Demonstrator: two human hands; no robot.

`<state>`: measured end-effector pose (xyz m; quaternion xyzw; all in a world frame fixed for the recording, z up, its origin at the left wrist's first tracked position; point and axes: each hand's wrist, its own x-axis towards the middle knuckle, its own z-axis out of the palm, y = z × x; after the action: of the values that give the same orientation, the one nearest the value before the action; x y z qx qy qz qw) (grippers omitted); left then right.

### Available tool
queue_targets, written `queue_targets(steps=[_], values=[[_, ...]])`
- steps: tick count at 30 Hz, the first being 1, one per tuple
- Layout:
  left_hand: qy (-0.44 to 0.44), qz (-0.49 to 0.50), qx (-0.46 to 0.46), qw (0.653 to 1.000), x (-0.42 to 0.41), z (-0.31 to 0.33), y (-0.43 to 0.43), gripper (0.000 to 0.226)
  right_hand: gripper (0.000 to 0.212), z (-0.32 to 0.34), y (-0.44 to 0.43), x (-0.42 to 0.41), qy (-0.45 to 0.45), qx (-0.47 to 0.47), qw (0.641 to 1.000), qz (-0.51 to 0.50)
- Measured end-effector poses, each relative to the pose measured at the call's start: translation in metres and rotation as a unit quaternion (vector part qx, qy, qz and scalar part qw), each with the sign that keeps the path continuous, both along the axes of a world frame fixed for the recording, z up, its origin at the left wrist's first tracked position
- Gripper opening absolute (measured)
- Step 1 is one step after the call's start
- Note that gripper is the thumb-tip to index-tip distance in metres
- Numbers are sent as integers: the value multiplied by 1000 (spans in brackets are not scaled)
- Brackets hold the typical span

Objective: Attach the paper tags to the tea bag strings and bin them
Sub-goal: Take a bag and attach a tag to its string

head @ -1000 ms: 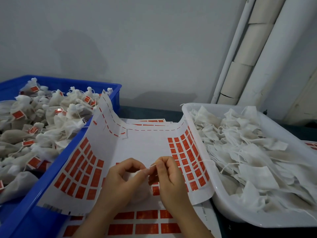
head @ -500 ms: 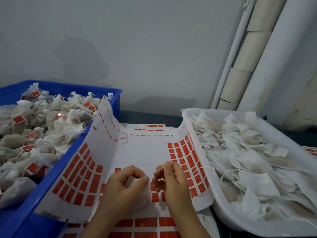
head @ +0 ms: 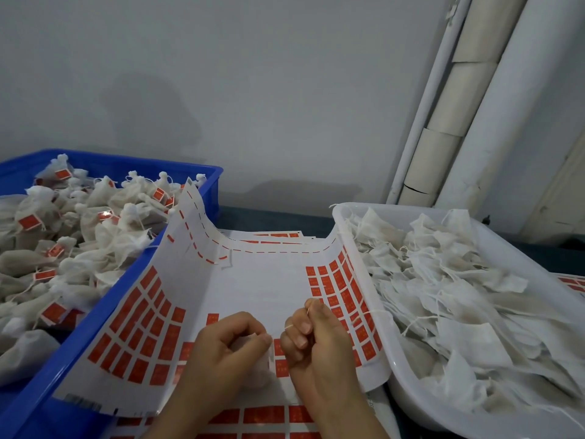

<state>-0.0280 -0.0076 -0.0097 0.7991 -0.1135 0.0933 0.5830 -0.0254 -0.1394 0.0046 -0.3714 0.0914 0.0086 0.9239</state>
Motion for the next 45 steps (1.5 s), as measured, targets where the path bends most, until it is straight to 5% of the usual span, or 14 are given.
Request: queue_targets(steps=[9,23,33,38,42,45], values=[[45,-11,-13,999,0,-1,2,24,25,-1,-3,1,17,12,1000,2],[62,5,12,998,0,-3,2,31,16,0,-2,-2,-13,-129,991,-17],[61,-22,5,998,-2,-1,2,33,9,1,-5,-1,-10,-104,994,-17],[75,-2,-35,997,-2,-3,3,19,14,-2,-5,-1,-16,-97,995,-13],[38,11,-56,998,-1,-2,3,16,42,1,-2,-1,-42,-65,997,11],[15,10,-76,997,0,-1,4,17,46,0,2,-3,-29,-182,983,12]])
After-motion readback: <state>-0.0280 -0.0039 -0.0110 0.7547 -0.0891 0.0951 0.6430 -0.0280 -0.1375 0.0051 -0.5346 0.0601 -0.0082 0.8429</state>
